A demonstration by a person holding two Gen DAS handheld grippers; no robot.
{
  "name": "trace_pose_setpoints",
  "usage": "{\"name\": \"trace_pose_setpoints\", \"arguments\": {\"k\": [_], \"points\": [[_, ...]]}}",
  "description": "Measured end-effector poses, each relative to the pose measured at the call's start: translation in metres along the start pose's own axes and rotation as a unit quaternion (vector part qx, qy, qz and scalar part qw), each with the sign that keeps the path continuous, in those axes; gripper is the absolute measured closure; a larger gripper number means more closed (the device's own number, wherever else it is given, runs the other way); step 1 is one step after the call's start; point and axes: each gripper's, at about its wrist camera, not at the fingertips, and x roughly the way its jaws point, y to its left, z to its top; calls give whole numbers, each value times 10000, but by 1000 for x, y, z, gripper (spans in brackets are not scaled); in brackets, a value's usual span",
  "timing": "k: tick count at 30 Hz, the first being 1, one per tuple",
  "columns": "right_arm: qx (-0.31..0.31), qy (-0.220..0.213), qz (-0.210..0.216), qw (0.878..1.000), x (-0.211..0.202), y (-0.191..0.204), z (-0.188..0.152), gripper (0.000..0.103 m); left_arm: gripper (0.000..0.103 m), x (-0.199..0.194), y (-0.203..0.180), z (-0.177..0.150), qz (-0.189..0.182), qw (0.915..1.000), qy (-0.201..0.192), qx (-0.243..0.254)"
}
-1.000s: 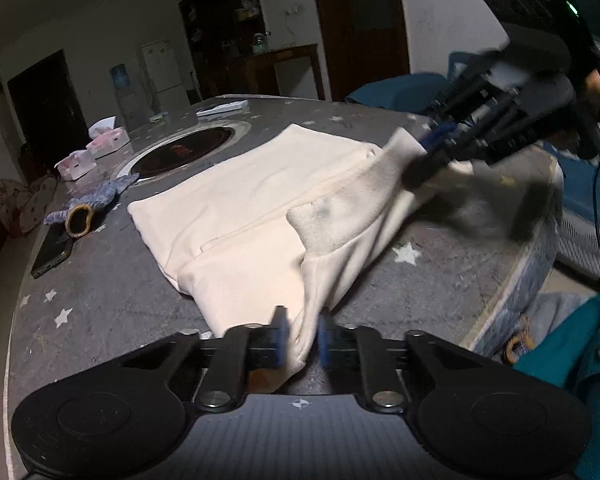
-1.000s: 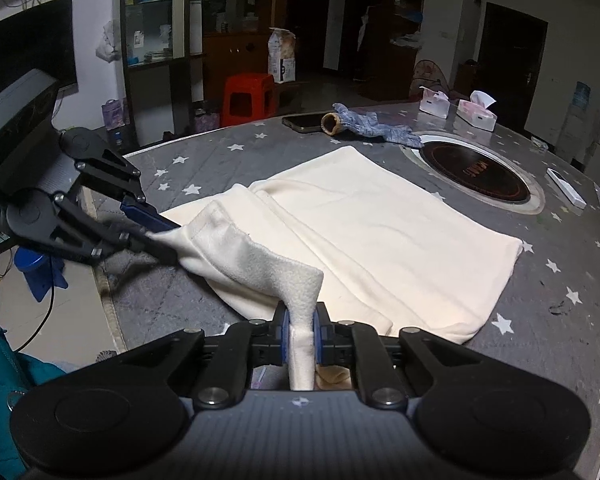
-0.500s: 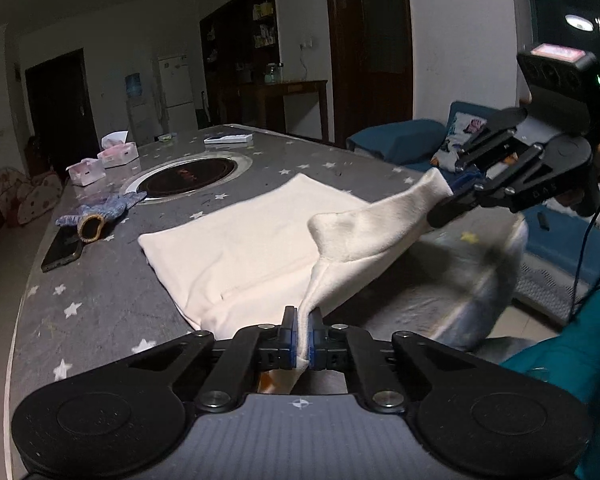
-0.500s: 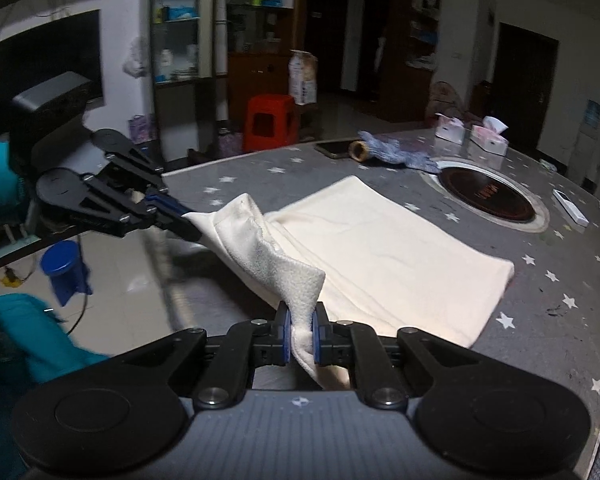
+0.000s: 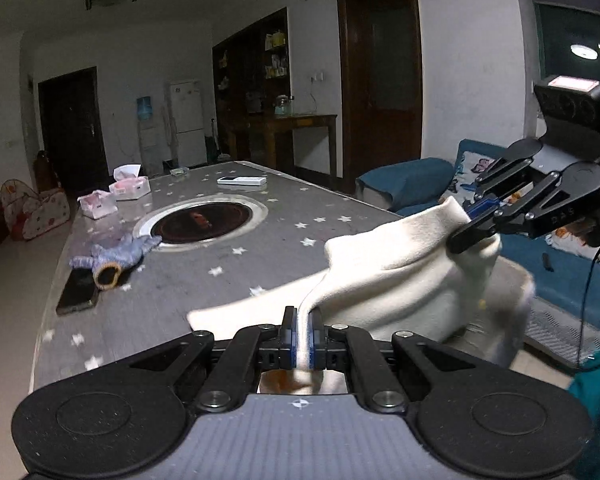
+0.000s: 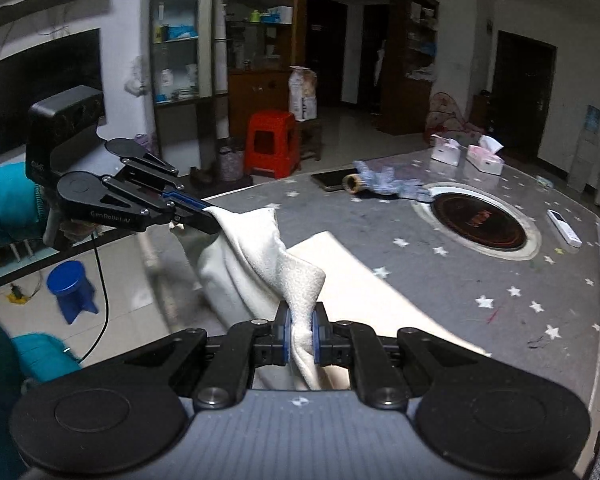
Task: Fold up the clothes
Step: 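Lift the hem with both grippers and fold it over toward the collar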
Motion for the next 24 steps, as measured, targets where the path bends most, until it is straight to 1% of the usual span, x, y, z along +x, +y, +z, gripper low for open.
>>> {"name": "trace_pose_setpoints", "arguments": {"k": [4, 8, 11, 16, 18, 21, 24], "points": [[174, 30, -146, 9997, 21, -28, 7, 94, 98, 32, 16, 13, 51, 9999, 93, -14], [348, 60, -292, 9990, 42, -55, 13, 94, 97, 68, 33, 20, 111, 9994, 255, -199], [551, 176, -386, 9976, 64, -77, 14, 94, 97, 98, 43, 22, 212, 9982, 473, -305], [847, 433, -573, 9938, 104, -106, 4, 94, 97, 147, 53, 17, 430, 9952, 773, -418], [964, 496, -703, 9916, 117, -113, -2, 94, 97, 164, 57, 14, 501, 9936, 842, -559], [1107, 489, -947, 9881, 134, -120, -8, 94, 97, 182, 62, 11, 575, 9910, 915, -795], [1436, 476, -1084, 9825, 146, -128, -15, 92, 94, 195, 65, 10, 683, 9896, 946, -839]]}}
